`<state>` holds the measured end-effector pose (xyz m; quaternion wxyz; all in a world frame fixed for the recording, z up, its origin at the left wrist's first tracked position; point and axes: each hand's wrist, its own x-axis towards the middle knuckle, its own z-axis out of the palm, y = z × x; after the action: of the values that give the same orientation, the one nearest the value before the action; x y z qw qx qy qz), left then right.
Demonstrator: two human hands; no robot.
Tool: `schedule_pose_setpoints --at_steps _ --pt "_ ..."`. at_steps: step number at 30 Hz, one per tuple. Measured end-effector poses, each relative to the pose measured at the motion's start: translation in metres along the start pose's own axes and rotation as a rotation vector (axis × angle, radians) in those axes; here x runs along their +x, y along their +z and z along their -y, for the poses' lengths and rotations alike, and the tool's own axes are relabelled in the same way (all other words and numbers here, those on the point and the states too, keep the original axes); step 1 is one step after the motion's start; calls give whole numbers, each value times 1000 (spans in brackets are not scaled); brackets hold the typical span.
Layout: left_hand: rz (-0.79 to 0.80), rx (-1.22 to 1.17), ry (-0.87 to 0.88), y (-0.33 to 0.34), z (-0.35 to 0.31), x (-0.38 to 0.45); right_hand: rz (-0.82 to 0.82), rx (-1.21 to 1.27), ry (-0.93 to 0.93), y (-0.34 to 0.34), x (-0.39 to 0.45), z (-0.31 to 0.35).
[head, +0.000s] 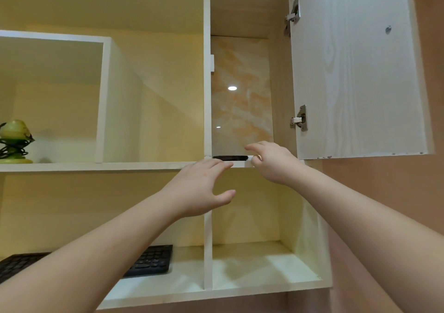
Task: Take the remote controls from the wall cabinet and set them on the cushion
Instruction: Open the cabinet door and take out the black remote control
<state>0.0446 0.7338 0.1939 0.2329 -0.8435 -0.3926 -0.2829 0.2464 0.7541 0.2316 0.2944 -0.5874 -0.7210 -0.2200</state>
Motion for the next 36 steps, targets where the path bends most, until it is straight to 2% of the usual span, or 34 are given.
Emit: schedule_pose_setpoints --at_steps 8,14,20,29,36 --pt "4 83 -45 -7 -2 13 37 114 63 -1 32 3" --pt "-4 153 -58 1 -3 15 124 116 7 1 38 6" --pt "-55 101 -101 -1 3 19 164 132 -31 2 36 2" --pt "-118 85 -116 3 2 20 59 233 -98 -13 27 -14" --pt "-153 58 -121 6 -2 30 0 357 -16 -7 29 -13"
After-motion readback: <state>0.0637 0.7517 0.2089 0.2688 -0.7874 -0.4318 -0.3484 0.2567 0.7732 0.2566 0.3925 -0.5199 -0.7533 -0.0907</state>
